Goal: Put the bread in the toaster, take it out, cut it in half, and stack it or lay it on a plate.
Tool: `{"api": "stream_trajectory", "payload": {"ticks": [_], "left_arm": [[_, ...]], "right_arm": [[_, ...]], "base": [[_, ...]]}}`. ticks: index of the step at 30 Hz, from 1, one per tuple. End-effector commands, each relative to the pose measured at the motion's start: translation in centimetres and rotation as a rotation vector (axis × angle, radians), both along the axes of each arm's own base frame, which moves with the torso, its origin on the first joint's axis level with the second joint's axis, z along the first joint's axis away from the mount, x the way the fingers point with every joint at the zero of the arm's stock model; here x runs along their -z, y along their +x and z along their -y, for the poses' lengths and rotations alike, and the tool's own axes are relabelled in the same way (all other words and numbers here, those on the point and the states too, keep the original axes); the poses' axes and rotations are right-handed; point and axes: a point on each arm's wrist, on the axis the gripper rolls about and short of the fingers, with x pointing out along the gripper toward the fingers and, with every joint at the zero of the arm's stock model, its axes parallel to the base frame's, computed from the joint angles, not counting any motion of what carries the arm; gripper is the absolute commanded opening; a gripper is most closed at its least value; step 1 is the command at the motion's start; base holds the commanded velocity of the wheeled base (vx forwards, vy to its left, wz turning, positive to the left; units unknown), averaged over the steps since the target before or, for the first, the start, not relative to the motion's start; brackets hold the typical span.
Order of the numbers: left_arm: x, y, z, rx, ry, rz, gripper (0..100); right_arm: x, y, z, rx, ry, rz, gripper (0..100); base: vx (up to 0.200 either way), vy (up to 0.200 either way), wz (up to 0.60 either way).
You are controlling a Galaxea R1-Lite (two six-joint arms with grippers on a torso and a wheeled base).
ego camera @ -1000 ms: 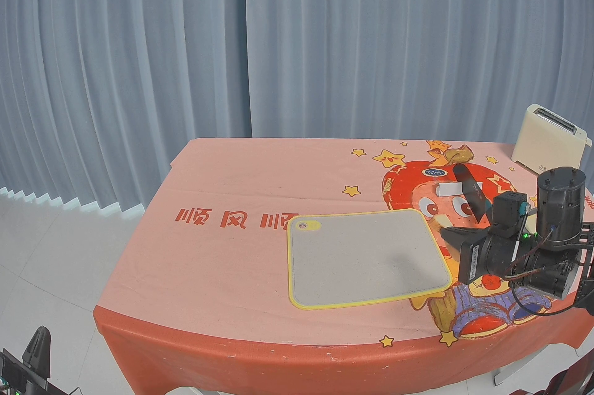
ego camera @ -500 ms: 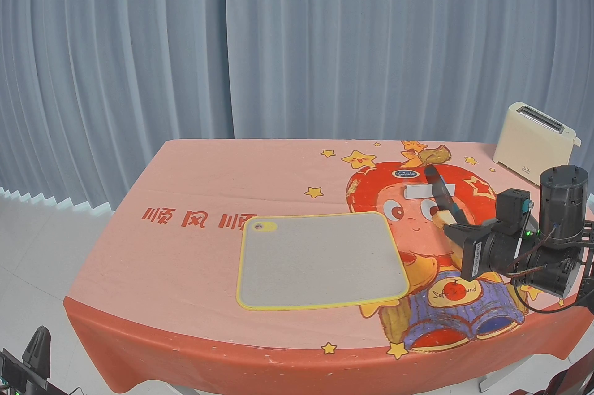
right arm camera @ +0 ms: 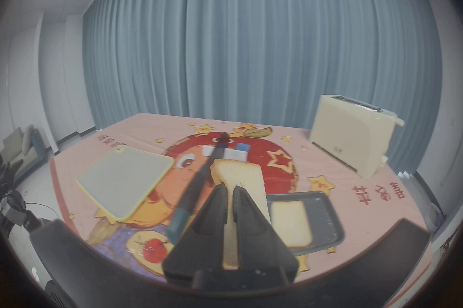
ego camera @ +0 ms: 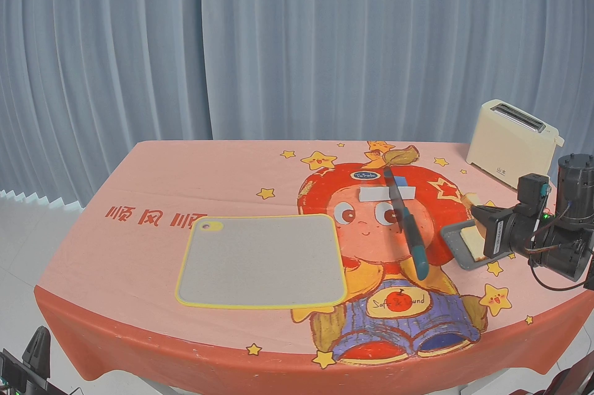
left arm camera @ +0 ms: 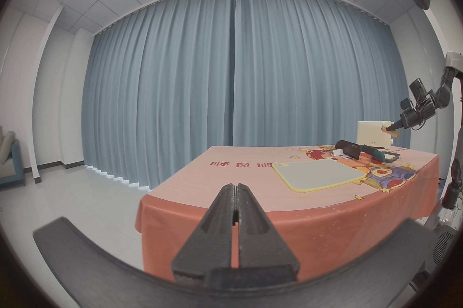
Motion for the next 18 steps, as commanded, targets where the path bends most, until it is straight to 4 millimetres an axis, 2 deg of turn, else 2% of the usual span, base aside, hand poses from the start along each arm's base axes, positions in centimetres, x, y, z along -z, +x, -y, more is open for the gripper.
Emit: {"api": "stream_trajectory", "payload": {"ticks": [1,5,18], "left_arm": [[0.5,0.1,0.0,-0.001,-0.001,-0.017,0],[0.5,0.1,0.0,0.001,-0.001,-0.017,0],[0.5,0.1,0.0,-0.001,0.000,-0.017,0]], "right_arm": [[0.4,0.2,0.5,0.023,-0.008,-0.015,0],[1.2,0.8,1.0,0.054,-0.025,-0.047,0],[4.0,2.0,0.5,0.058,-0.080,-0.159,0]], "base": [[0.000,0.000,0.00],[0.000,0.000,0.00],[0.000,0.000,0.00]]}}
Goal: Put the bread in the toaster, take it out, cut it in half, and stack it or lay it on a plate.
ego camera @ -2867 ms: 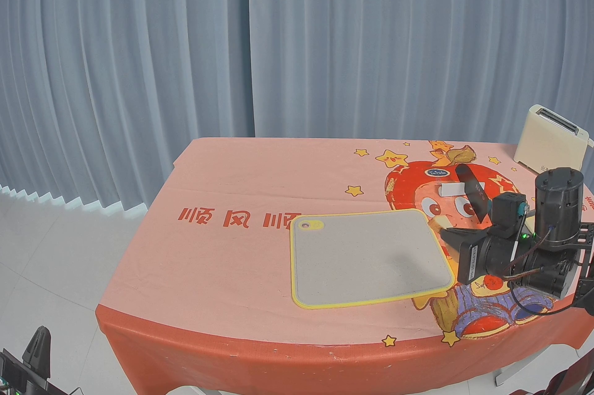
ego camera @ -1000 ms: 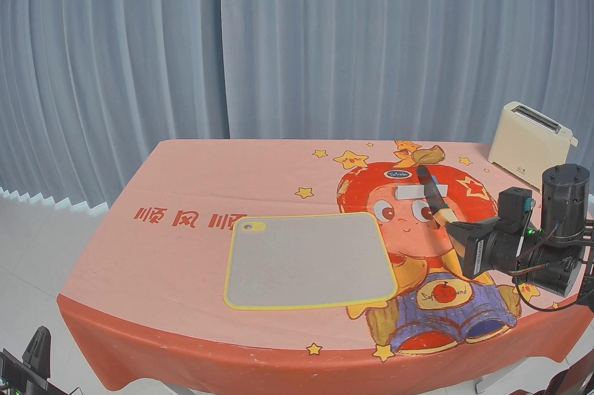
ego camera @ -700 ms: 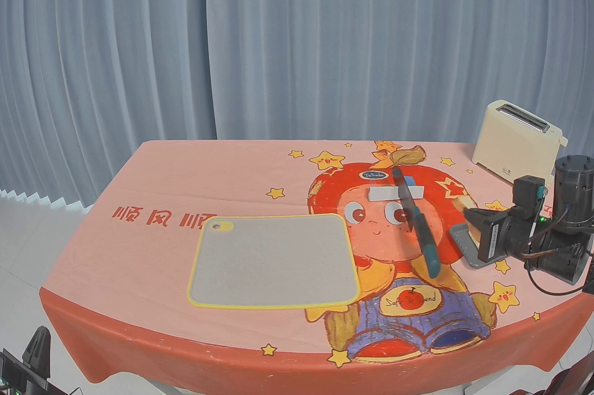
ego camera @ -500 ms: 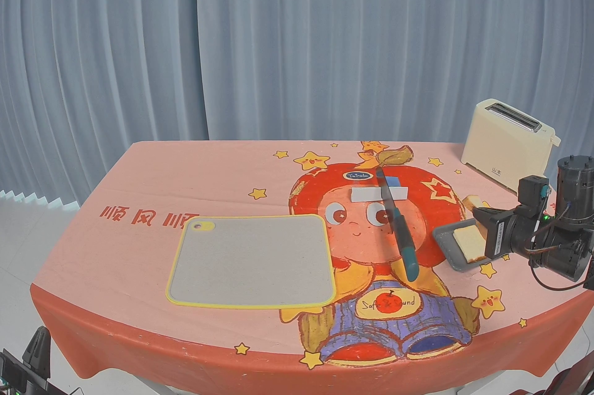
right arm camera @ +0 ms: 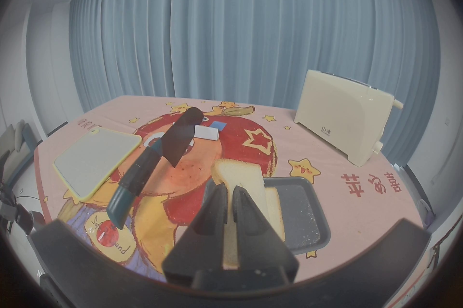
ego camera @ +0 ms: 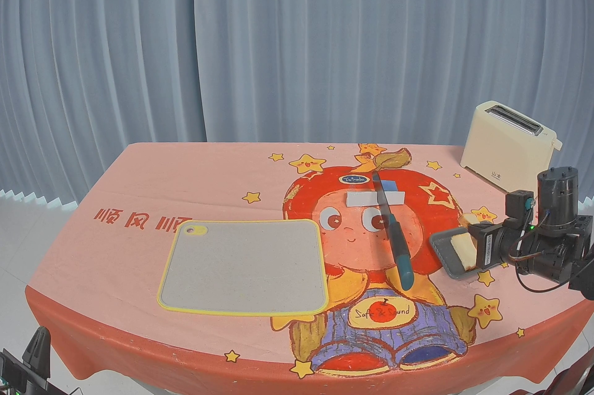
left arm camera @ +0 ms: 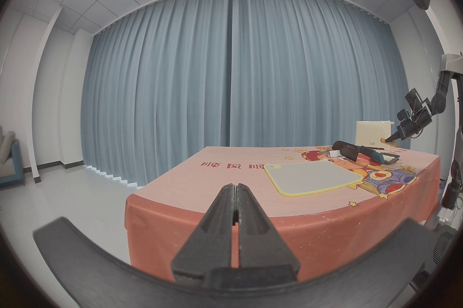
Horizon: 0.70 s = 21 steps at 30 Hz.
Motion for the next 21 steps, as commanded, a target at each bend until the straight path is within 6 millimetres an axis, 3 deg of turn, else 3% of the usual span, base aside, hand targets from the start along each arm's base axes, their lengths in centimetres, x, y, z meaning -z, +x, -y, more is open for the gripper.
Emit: {"api": "stream_trajectory", "payload": {"ticks": [1,21], "left_arm": [[0.5,0.1,0.0,-0.002,-0.001,-0.017,0],[0.5,0.1,0.0,-0.002,-0.001,-0.017,0]], "right_arm": [[1.3,0.6,-0.2,0.005,-0.025,-0.052,0],[2.6,1.5,0.4,0.049,-0.050,-0.100,0]], "base": [[0.000,0.000,0.00],[0.000,0.000,0.00]]}}
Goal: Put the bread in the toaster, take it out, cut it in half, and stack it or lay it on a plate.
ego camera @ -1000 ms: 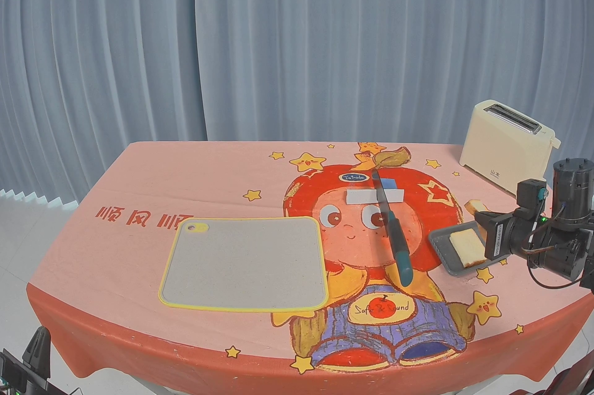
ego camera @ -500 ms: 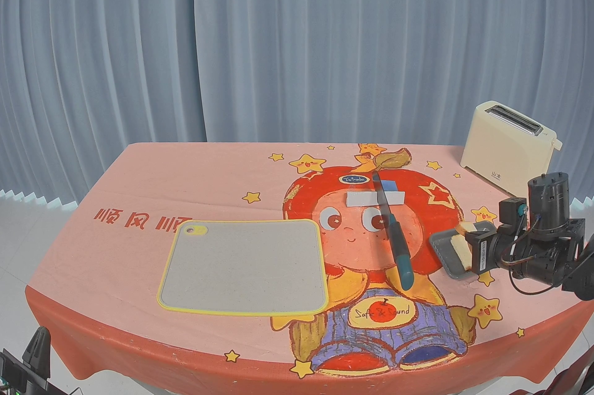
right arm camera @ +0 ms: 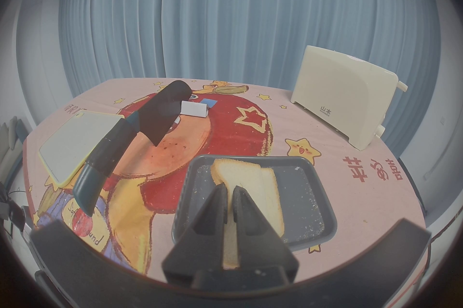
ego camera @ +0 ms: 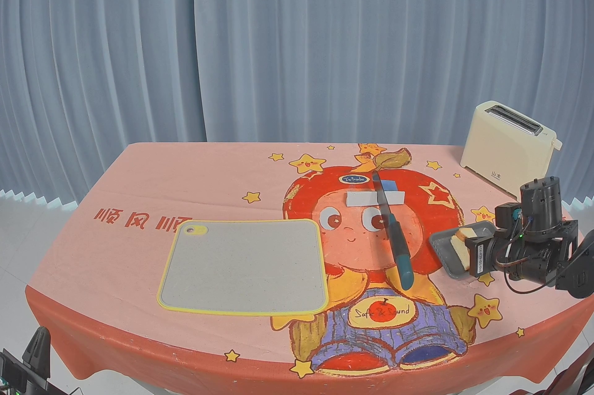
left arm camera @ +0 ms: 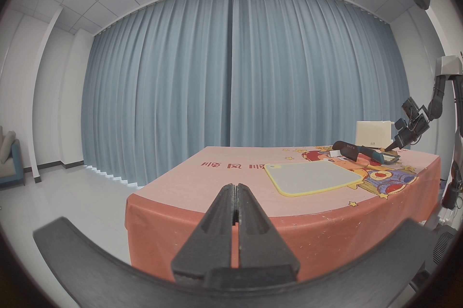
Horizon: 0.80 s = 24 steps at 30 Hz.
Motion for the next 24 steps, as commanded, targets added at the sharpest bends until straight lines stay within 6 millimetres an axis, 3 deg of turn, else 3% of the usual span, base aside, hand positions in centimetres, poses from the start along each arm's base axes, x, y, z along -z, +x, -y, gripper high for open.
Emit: {"api": "stream_trajectory", "payload": {"ticks": [1,24], "left_arm": [[0.5,0.1,0.0,-0.001,-0.001,-0.017,0],[0.5,0.1,0.0,-0.001,-0.001,-0.017,0]], "right_arm": [[0.2,0.4,0.2,0.013,-0.004,-0.009,0],[1.0,1.5,0.3,0.040,-0.004,0.022,0]], "base": [[0.000,0.000,0.00],[0.000,0.000,0.00]]}}
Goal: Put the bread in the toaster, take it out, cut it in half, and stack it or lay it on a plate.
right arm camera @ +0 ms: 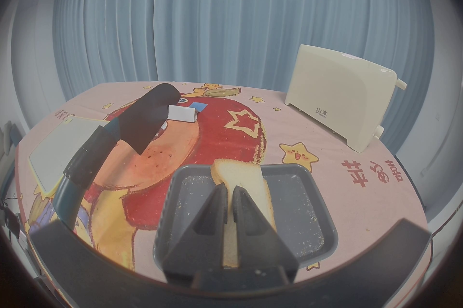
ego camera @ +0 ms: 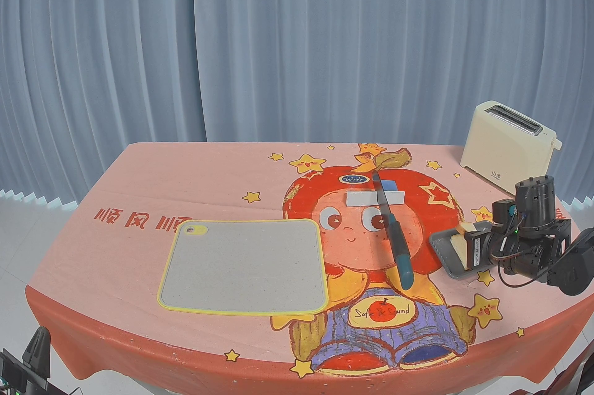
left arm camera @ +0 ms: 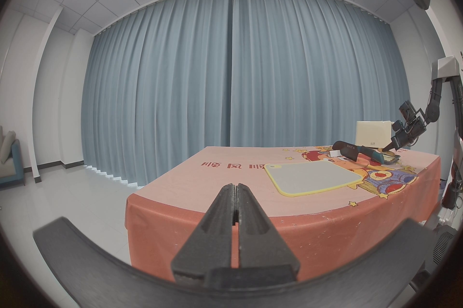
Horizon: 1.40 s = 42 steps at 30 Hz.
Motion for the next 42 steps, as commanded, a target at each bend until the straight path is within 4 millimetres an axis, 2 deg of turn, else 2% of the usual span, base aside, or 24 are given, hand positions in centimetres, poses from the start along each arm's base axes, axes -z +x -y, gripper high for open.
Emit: {"api": "stream_trajectory", "payload": {"ticks": [1,26,27,42], "left_arm": [[0.49,0.12,0.00,-0.001,0.000,-0.017,0],[0.49,0.12,0.00,0.000,0.001,-0.017,0],[0.49,0.12,0.00,0.000,0.001,-0.017,0],[0.49,0.12,0.00,-0.001,0.000,-0.017,0]], "right_arm": [[0.19,-0.04,0.00,-0.003,-0.009,-0.008,0],[0.40,-0.15,0.01,0.010,-0.028,-0.013,0],[0.42,-0.18,-0.02,0.009,-0.028,-0.013,100],[-0.42,-0.45,-0.05,0.006,-0.014,0.020,100]], "base": [[0.000,0.000,0.00],[0.000,0.000,0.00],[0.000,0.000,0.00],[0.000,0.000,0.00]]}}
